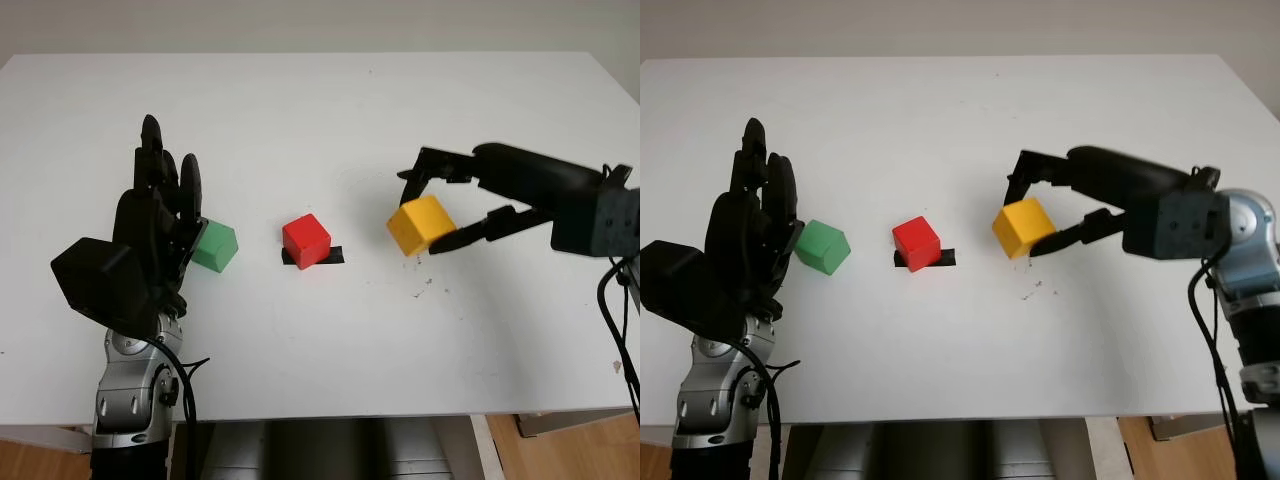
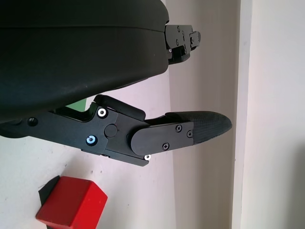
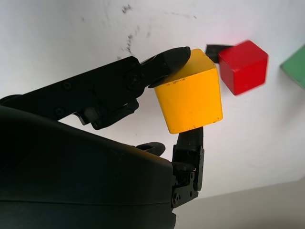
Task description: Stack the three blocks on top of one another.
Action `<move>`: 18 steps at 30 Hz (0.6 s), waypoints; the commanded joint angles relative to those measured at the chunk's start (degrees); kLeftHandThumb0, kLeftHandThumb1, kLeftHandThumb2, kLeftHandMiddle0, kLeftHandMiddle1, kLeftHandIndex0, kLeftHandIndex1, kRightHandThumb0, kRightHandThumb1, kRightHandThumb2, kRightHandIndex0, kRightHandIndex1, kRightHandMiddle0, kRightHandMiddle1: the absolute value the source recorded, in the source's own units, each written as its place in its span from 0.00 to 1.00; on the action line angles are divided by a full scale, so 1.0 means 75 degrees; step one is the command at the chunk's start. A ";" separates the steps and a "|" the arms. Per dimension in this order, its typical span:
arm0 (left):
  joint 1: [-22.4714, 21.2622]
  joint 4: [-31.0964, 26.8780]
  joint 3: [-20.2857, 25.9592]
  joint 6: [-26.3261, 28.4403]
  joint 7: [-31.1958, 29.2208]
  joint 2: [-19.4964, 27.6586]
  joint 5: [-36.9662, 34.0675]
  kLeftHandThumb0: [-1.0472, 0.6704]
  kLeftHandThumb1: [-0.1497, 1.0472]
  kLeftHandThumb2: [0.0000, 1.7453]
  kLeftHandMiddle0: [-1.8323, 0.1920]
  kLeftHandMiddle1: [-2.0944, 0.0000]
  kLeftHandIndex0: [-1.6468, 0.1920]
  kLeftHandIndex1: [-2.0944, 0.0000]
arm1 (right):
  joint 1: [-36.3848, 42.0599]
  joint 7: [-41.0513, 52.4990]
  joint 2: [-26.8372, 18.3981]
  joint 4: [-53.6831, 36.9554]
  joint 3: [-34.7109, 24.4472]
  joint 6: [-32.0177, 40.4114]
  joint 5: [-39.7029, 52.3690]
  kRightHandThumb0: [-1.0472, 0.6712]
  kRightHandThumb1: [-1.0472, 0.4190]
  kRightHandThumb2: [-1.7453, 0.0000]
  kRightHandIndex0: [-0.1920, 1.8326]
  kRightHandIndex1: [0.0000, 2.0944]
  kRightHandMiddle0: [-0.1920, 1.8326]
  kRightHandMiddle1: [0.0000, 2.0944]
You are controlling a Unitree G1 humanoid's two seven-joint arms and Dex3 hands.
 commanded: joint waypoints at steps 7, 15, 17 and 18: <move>0.0067 0.0003 -0.0014 -0.0130 0.0049 -0.0093 0.0007 0.23 1.00 0.30 0.97 0.97 0.94 0.97 | -0.1431 0.0686 0.0718 0.0330 0.0455 0.0620 -0.0240 0.37 0.10 0.97 0.29 0.03 0.31 0.69; -0.0007 0.0005 0.0039 -0.0038 0.0079 -0.0060 -0.0010 0.22 1.00 0.31 0.97 0.98 0.94 0.98 | -0.2582 0.0866 0.1611 0.1328 0.0933 0.0382 -0.0683 0.36 0.12 0.97 0.30 0.04 0.34 0.70; 0.0003 0.0012 0.0045 -0.0073 0.0082 -0.0069 -0.0009 0.22 1.00 0.31 0.97 0.98 0.94 0.97 | -0.2811 0.0753 0.1834 0.1714 0.1030 0.0274 -0.0850 0.34 0.12 0.97 0.31 0.04 0.34 0.69; 0.0007 0.0014 0.0046 -0.0086 0.0092 -0.0076 0.0002 0.22 1.00 0.31 0.98 0.98 0.94 0.98 | -0.2914 0.0723 0.1955 0.1906 0.1057 0.0287 -0.0889 0.34 0.12 0.97 0.31 0.04 0.34 0.69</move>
